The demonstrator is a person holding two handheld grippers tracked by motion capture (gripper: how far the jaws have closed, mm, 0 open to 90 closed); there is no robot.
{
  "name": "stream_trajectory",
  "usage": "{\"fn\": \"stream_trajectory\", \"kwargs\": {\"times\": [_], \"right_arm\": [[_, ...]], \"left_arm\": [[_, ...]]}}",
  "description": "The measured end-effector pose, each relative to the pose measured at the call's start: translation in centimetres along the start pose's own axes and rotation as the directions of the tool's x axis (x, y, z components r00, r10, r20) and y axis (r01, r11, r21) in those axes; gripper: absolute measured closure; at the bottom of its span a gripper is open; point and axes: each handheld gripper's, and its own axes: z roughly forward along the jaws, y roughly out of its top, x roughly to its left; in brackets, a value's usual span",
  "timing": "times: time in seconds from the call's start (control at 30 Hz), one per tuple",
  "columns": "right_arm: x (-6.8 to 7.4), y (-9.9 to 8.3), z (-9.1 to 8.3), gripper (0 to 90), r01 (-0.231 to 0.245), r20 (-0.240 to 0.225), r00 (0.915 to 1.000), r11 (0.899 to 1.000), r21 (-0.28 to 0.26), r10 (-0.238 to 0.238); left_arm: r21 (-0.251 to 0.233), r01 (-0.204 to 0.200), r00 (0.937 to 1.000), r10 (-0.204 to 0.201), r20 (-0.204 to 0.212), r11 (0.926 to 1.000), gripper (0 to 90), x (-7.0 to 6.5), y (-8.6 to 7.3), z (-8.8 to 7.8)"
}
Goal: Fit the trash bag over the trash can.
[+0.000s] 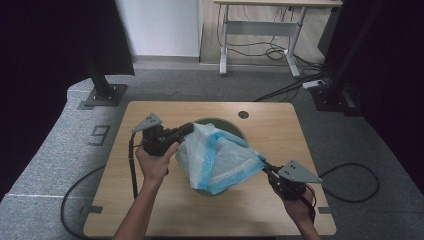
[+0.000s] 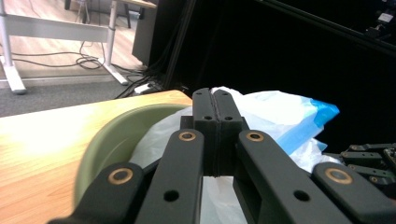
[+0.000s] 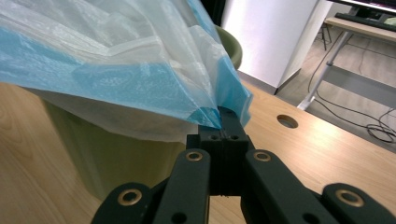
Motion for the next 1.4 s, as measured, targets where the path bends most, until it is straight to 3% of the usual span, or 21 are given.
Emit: {"fn": "stream_trajectory", "kwargs": {"times": [0.3, 0.6, 0.8, 1.03, 1.23, 1.4], "right_arm": [[-0.9, 1.4, -0.7, 88.9, 0.040, 0.061, 0.9974, 0.999, -0.016, -0.039], [-1.7, 1.2, -1.8, 88.9, 0.024, 0.091, 0.9956, 0.999, -0.034, -0.021], [-1.2, -0.3, -2.6, 88.9, -0.005, 0.053, 0.9986, 0.999, -0.033, 0.007], [0.5, -1.0, -3.2, 88.8, 0.011, 0.001, 0.9999, 0.999, -0.038, -0.011], [2.1, -3.2, -2.5, 88.8, -0.010, -0.066, 0.9978, 1.000, 0.008, 0.011], [2.6, -5.1, -1.7, 88.8, -0.048, -0.106, 0.9930, 0.998, 0.046, 0.052]], "left_arm": [[-0.027, 0.010, 0.9994, -0.011, -0.033, 0.9996, 89.6, 1.1, 0.5, -1.4], [-0.058, 0.031, 0.9981, -0.034, -0.051, 0.9978, 89.6, 2.3, -0.1, -3.6], [-0.052, 0.042, 0.9977, -0.045, -0.051, 0.9977, 89.6, 3.0, -2.0, -5.1], [-0.062, 0.054, 0.9970, -0.058, -0.052, 0.9966, 89.6, 3.7, -4.1, -6.8], [-0.040, 0.063, 0.9965, -0.065, -0.053, 0.9972, 89.6, 4.4, -6.2, -7.7], [-0.019, 0.095, 0.9937, -0.096, -0.058, 0.9953, 89.6, 5.3, -7.7, -7.7]]}}
